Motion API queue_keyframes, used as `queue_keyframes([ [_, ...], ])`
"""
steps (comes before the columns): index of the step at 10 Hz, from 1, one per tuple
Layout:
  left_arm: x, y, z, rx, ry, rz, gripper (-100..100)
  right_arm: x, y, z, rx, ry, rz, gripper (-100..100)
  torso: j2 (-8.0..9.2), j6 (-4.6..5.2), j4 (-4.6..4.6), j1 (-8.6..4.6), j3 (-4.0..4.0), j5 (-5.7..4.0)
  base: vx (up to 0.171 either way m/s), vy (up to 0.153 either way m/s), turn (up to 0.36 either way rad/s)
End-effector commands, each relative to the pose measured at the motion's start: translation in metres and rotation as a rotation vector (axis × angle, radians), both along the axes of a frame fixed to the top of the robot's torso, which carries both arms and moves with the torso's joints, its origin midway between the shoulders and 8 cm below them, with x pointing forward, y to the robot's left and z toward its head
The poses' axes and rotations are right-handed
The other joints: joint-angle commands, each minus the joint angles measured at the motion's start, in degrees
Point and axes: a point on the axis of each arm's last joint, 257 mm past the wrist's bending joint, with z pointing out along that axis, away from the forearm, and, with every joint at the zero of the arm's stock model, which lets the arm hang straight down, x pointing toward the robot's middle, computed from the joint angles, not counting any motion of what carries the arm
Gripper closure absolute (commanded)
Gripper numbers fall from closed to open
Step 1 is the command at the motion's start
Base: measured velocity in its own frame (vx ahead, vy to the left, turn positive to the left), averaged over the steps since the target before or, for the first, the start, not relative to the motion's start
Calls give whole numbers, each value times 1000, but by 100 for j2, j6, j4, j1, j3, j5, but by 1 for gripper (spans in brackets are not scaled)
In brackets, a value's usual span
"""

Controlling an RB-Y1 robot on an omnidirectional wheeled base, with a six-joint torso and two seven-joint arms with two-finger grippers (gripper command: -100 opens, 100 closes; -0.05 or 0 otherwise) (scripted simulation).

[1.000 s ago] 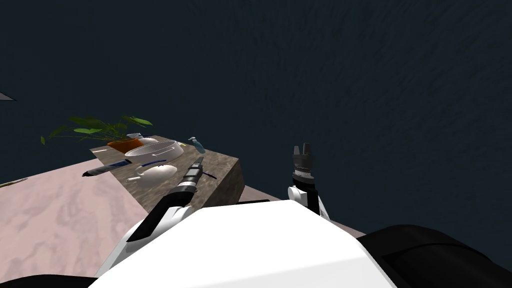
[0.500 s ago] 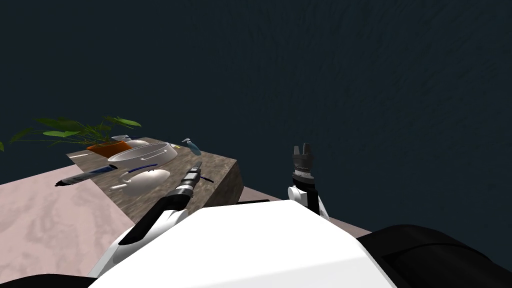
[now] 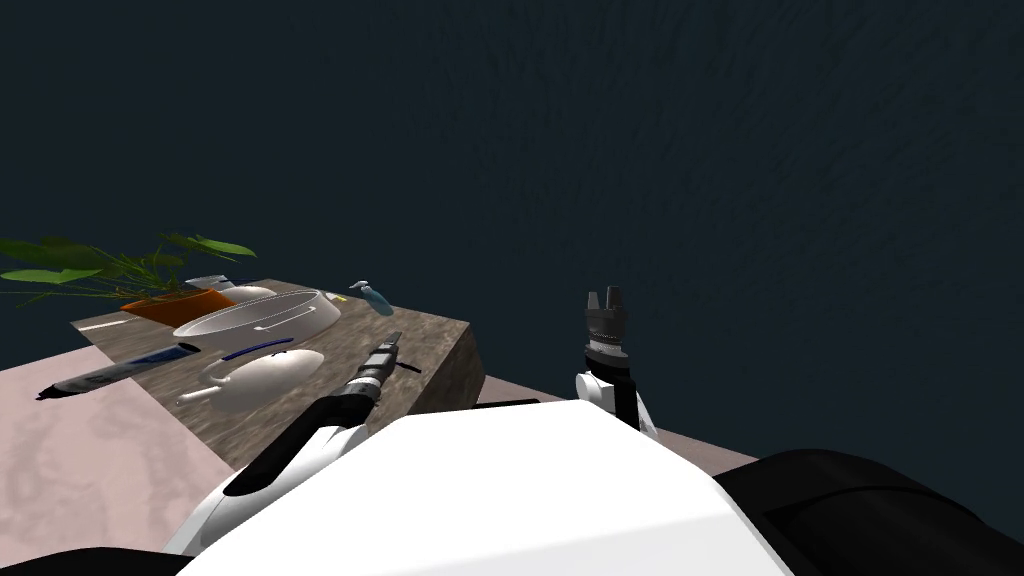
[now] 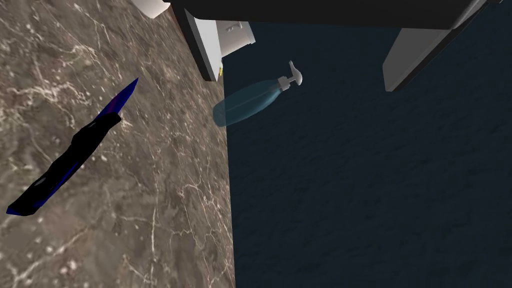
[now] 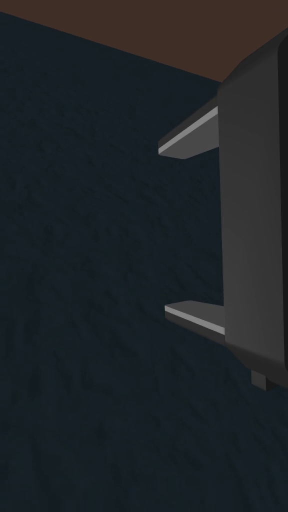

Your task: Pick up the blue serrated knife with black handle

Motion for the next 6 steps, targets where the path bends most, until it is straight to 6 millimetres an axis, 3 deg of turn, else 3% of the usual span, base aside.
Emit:
queue_keyframes([
  [1,-11,10,-12,-5,56,21,-100,0,0,0,0,0,0,0,0,0,0,0,0,0,29,0,-146],
  [5,-26,18,-33,-20,151,49,-100,0,0,0,0,0,0,0,-5,1,-1,3,-3,1,28,10,-72],
  [6,-38,26,-42,-22,198,68,-100,0,0,0,0,0,0,0,1,-1,0,0,0,0,24,-1,-105],
])
